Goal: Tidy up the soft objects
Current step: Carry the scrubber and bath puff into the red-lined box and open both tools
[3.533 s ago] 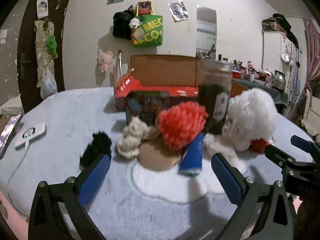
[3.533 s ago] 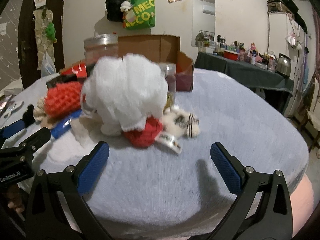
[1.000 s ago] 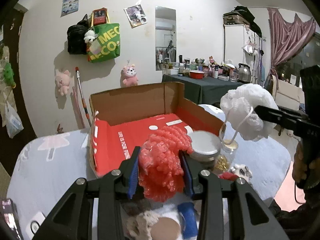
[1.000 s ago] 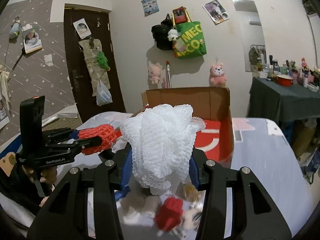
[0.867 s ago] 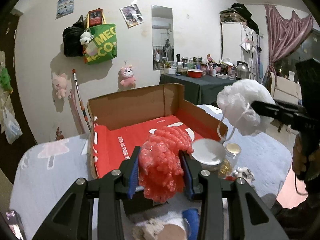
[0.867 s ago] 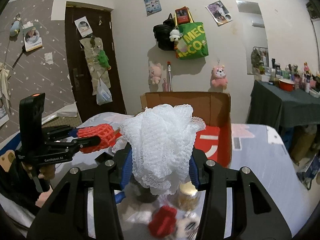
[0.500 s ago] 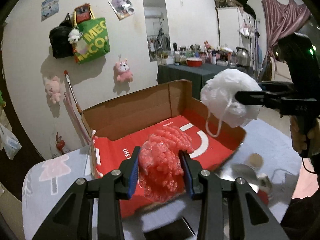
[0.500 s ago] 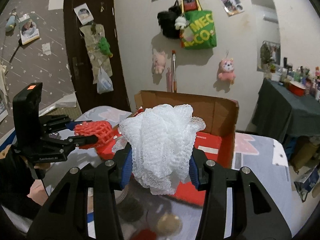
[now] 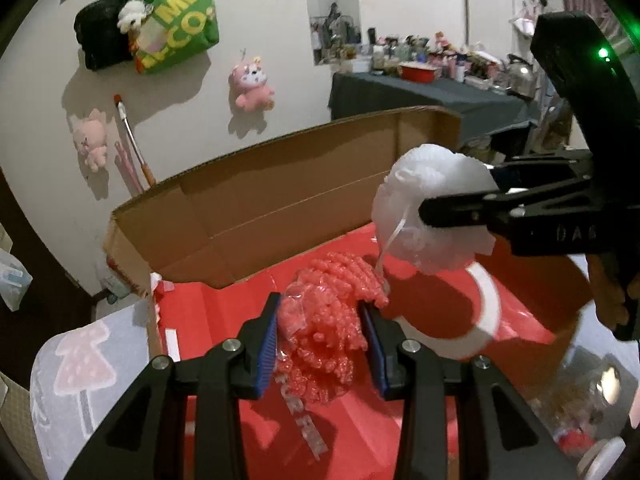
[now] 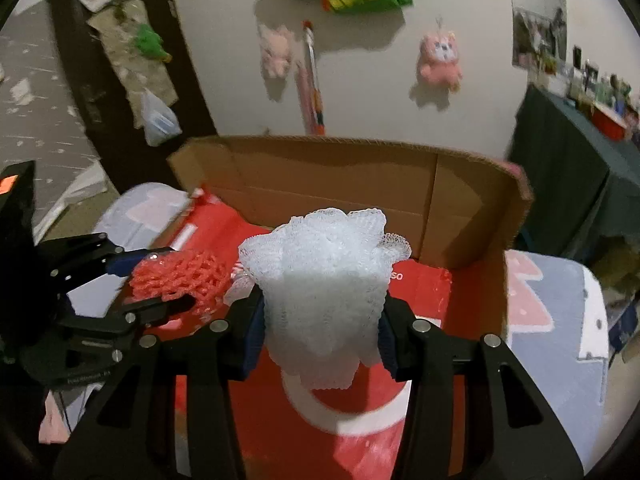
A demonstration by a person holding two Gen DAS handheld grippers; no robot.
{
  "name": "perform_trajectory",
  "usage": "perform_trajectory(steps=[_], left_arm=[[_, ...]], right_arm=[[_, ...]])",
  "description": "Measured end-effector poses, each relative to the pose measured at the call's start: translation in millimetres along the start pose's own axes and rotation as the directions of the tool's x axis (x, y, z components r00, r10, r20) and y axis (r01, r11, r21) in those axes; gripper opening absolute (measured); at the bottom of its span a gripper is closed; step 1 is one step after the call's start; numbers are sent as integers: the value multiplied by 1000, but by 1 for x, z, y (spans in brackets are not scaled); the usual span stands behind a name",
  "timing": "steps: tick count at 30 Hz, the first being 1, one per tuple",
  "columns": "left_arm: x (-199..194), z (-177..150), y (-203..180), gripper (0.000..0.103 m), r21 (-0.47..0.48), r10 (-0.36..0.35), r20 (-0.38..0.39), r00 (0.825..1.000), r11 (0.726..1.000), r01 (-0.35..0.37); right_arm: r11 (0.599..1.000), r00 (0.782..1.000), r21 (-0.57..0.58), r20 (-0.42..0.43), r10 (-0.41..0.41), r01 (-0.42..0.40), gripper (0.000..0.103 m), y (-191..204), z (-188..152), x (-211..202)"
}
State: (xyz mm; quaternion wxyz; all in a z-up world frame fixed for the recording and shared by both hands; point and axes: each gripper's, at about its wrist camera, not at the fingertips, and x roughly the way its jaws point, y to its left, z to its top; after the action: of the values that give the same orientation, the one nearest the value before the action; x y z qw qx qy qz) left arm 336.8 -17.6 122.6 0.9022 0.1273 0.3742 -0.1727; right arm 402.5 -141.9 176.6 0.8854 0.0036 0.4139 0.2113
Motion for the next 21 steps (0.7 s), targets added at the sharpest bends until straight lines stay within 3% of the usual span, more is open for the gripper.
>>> perform_trajectory(steps=[9,12,21], left_arm=[[65,13,20,42,-74,15,-88,996,997,-22],[82,7,25,43,-88,26,-141,990,995,-39],[83,0,14,46,-44,51,-147,988,997,-58]], right_arm=[[996,991,39,-111,-77,81,45,-16,18,61],[995,987,75,-148,-60,72,46,-24,15,75],[994,980,50,-181,-82,92,56,-28,4,83]])
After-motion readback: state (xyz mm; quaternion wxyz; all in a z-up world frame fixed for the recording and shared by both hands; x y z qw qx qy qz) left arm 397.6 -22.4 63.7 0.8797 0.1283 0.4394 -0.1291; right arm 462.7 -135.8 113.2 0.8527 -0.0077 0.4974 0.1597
